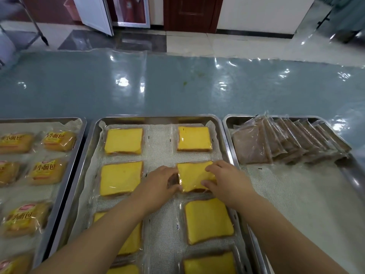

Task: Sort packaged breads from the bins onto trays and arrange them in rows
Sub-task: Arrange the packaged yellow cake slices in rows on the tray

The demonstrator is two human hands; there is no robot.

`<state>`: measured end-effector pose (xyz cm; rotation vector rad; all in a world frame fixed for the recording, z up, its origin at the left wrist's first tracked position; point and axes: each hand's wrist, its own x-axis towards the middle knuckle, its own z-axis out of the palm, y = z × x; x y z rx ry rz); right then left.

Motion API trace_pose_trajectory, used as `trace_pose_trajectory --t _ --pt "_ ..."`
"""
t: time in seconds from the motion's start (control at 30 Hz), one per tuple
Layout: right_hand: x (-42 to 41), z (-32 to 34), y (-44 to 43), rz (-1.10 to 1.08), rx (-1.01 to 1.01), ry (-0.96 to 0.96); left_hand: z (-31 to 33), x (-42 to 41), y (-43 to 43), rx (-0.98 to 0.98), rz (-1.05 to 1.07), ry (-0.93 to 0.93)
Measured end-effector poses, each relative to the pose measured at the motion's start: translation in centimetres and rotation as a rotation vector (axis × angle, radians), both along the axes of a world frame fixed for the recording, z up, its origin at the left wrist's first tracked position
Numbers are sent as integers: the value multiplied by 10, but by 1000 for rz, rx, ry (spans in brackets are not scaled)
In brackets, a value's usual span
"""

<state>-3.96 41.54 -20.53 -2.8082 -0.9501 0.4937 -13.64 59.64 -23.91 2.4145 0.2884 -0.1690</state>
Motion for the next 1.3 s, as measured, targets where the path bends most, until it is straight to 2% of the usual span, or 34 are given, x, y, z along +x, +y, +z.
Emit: trace_pose_trajectory --t 0.2,0.3,0.5,0.63,0.83,1.3 --pt "20 5 27 -98 85 -13 6 -3 48 162 162 -126" --pt "22 1 40 -76 73 -5 5 -7 74 283 220 -152" --pt "4 -5 52 -32 -73 91 5 -32 83 376 251 135" --pt "-15 -9 51 -72 -144 62 9 -44 65 370 341 258" --pt "-31 -19 52 -170 -90 3 4 -42 52 342 453 286" --pt "-25 -20 61 -243 2 -46 -10 -44 55 345 523 120"
